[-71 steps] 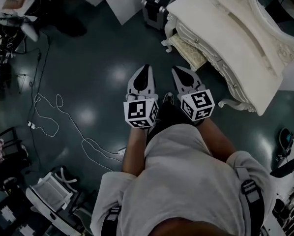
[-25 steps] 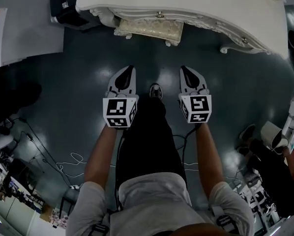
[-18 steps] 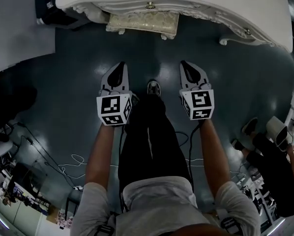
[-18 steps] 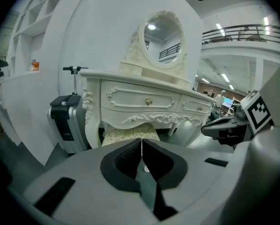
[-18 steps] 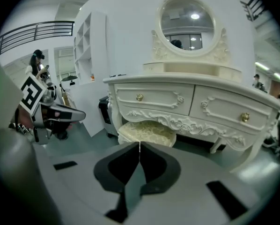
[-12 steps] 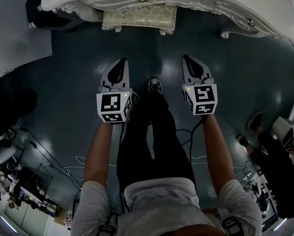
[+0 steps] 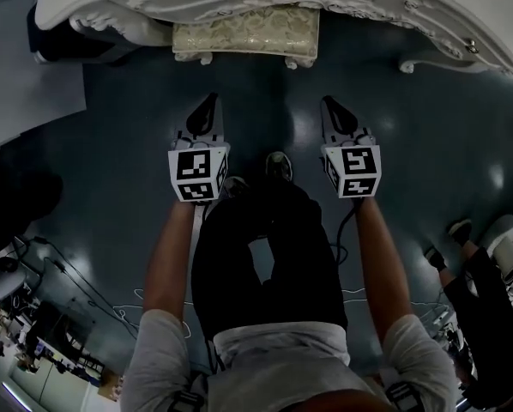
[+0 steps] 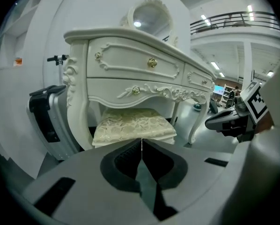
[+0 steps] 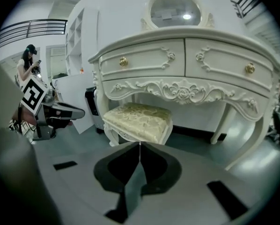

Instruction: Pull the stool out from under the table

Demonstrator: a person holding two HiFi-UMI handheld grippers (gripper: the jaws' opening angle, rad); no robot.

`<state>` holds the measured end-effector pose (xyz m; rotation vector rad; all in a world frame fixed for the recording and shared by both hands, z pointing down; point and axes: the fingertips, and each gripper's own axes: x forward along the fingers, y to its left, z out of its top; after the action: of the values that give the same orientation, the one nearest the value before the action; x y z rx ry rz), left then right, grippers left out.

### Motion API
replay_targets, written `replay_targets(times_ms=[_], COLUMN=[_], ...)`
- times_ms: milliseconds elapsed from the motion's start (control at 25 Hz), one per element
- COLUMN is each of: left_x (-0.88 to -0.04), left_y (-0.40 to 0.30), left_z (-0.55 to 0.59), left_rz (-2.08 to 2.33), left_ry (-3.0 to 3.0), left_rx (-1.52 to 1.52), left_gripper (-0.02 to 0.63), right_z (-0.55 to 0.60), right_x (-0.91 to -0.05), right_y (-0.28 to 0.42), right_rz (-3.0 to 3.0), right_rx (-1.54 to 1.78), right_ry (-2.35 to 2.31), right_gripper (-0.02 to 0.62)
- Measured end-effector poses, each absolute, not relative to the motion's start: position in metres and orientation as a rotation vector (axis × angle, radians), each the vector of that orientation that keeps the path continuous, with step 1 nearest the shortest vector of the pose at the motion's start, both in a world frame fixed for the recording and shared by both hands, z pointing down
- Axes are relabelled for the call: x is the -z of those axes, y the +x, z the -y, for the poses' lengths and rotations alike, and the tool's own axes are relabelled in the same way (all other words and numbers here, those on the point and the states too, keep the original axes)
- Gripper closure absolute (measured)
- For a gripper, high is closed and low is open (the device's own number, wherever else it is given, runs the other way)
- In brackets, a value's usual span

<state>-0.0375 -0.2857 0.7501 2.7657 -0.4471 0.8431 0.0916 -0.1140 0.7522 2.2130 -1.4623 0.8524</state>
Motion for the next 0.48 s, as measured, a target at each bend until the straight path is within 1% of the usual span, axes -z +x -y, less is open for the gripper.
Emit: replay_targets(times_ms=[360, 440, 480], left_x=[-0.813, -0.838, -0.85], left_y=[-0.031, -0.029, -0.029], left_z=[0.327, 0.341, 0.349], left_rz=[0.467, 0.468, 0.472], left_ry=[2.789, 2.764, 2.758], left_rx=[-0.855, -0.863, -0.878], left_gripper=[0.595, 0.595, 0.595], right_z=[0.134, 0.14, 0.143], right_x=[-0.829, -0.85, -0.86], right_y=[0.108, 0.116, 0.12], right_rz=[1.464, 1.47, 1.466], right_rx=[-0.855, -0.863, -0.872], right_ry=[2.177, 2.152, 2.14], right_gripper=[0.58, 0.577, 0.565])
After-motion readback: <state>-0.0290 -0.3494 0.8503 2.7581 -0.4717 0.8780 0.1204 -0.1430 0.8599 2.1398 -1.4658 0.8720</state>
